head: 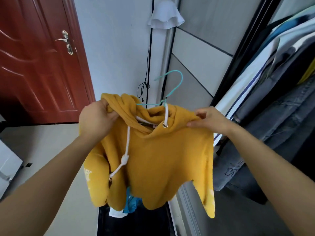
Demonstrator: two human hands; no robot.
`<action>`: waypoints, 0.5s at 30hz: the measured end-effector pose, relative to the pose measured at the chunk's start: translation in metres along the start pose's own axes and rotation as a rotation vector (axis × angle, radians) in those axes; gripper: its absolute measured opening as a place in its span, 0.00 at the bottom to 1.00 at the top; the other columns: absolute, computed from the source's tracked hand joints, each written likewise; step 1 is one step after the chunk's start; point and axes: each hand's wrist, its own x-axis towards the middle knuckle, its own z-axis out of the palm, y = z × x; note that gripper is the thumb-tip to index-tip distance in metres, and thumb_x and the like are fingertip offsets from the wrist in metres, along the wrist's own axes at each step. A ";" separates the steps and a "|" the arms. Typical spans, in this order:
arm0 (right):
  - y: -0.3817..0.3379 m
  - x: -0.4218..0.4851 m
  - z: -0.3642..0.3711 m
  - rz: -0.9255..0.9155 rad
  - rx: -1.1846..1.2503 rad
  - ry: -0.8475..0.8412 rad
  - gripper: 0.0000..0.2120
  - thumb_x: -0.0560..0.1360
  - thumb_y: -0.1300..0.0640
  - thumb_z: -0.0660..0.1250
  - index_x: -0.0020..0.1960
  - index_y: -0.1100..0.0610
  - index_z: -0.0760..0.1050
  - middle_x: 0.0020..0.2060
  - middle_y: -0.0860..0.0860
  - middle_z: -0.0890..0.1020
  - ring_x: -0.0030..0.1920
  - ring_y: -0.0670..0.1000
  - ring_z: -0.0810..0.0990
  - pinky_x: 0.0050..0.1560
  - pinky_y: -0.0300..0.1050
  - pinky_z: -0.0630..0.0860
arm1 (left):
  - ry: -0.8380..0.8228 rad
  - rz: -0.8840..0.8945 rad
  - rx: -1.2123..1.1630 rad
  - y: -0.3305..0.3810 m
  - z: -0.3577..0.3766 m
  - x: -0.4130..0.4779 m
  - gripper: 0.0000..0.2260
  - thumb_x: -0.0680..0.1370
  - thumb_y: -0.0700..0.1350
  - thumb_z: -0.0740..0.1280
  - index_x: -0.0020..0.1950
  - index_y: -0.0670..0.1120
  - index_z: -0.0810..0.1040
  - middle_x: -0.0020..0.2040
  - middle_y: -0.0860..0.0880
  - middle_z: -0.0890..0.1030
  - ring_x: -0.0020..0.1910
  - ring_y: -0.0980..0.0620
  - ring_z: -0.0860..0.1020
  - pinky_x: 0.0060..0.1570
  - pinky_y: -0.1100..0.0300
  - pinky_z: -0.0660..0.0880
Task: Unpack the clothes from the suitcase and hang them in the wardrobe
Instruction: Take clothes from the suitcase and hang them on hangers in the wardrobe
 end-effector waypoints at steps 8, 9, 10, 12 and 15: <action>0.051 -0.001 0.005 -0.104 -0.496 0.372 0.21 0.79 0.43 0.61 0.33 0.54 0.73 0.23 0.48 0.70 0.28 0.51 0.71 0.31 0.47 0.67 | 0.110 0.031 -0.115 -0.018 -0.031 0.006 0.21 0.72 0.58 0.63 0.37 0.38 0.77 0.29 0.42 0.76 0.29 0.43 0.73 0.33 0.50 0.71; 0.059 -0.001 0.004 -0.029 -0.550 0.368 0.23 0.80 0.41 0.58 0.37 0.57 0.76 0.26 0.50 0.75 0.32 0.55 0.75 0.34 0.49 0.71 | 0.123 0.030 -0.113 -0.017 -0.034 0.005 0.22 0.73 0.58 0.63 0.37 0.38 0.77 0.29 0.42 0.76 0.30 0.42 0.74 0.36 0.50 0.72; 0.064 -0.002 0.007 0.026 -0.544 0.336 0.24 0.80 0.42 0.57 0.38 0.59 0.77 0.28 0.52 0.78 0.35 0.57 0.77 0.38 0.51 0.74 | 0.128 0.025 -0.105 -0.016 -0.037 0.003 0.21 0.73 0.58 0.64 0.36 0.38 0.76 0.29 0.41 0.76 0.29 0.42 0.73 0.39 0.49 0.71; 0.064 0.002 0.015 0.020 -0.490 0.283 0.24 0.82 0.46 0.58 0.36 0.61 0.76 0.31 0.53 0.81 0.37 0.57 0.80 0.43 0.52 0.77 | 0.131 -0.009 -0.095 -0.014 -0.041 -0.001 0.20 0.72 0.56 0.64 0.33 0.39 0.74 0.27 0.42 0.73 0.27 0.45 0.70 0.42 0.49 0.68; 0.051 0.008 0.013 -0.039 -0.369 0.349 0.22 0.82 0.48 0.58 0.36 0.60 0.76 0.29 0.49 0.80 0.35 0.54 0.80 0.42 0.50 0.76 | 0.110 -0.072 -0.184 -0.015 -0.051 0.000 0.18 0.69 0.57 0.65 0.31 0.42 0.71 0.26 0.46 0.72 0.25 0.51 0.65 0.36 0.54 0.69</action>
